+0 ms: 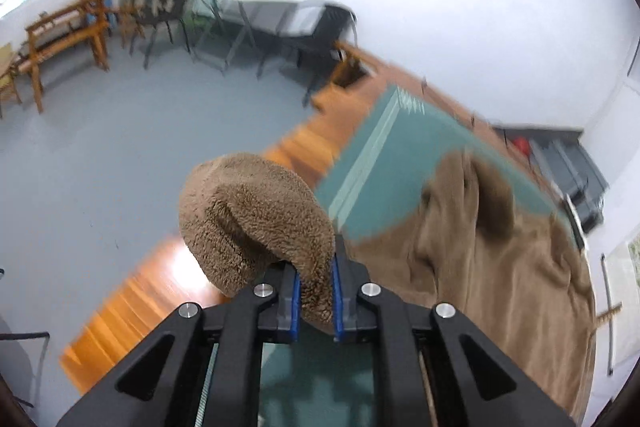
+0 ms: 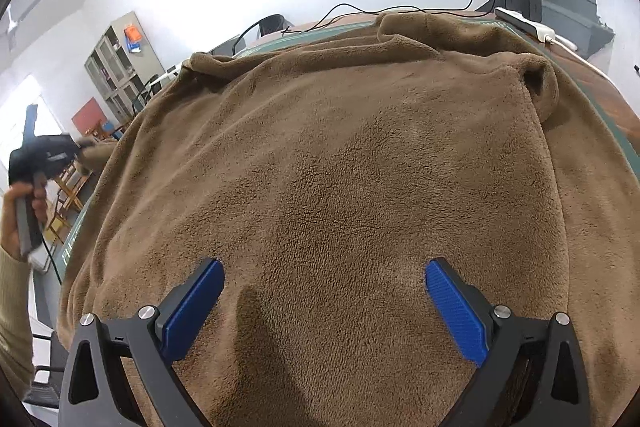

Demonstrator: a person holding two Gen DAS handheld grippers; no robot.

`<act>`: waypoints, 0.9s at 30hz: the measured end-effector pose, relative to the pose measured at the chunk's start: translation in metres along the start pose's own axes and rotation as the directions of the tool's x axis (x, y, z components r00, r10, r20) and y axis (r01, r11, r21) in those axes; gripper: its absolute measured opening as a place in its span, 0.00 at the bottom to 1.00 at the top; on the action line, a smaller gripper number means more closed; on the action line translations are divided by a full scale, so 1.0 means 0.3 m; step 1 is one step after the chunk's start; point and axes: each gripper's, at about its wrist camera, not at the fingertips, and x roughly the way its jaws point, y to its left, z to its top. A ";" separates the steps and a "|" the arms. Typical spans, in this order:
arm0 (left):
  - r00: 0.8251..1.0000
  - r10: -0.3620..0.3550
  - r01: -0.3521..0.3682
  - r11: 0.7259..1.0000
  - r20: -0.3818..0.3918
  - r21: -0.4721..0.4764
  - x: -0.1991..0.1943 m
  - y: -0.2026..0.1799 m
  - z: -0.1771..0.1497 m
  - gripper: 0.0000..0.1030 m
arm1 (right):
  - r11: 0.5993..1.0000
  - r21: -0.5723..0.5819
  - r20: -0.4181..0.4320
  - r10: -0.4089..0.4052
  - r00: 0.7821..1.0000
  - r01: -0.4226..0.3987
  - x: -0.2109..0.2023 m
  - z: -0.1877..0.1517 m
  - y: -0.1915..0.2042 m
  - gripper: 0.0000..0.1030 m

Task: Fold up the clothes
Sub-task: 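Grasp the sleeve cuff with the left gripper and lift it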

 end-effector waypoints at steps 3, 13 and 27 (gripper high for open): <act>0.995 0.039 -0.040 0.999 0.091 0.009 -0.083 0.012 0.083 0.13 | 1.000 0.003 0.001 0.001 1.000 -0.001 0.002 0.002 -0.003 0.99; 0.916 0.206 -0.242 0.968 0.343 0.064 -0.290 0.035 0.189 0.13 | 1.000 -0.003 -0.001 -0.011 1.000 0.011 0.006 0.007 -0.005 0.99; 0.989 0.136 -0.107 0.926 -0.057 0.362 0.078 -0.167 -0.129 0.24 | 0.991 -0.035 -0.022 -0.129 0.991 0.129 0.025 0.013 0.020 0.99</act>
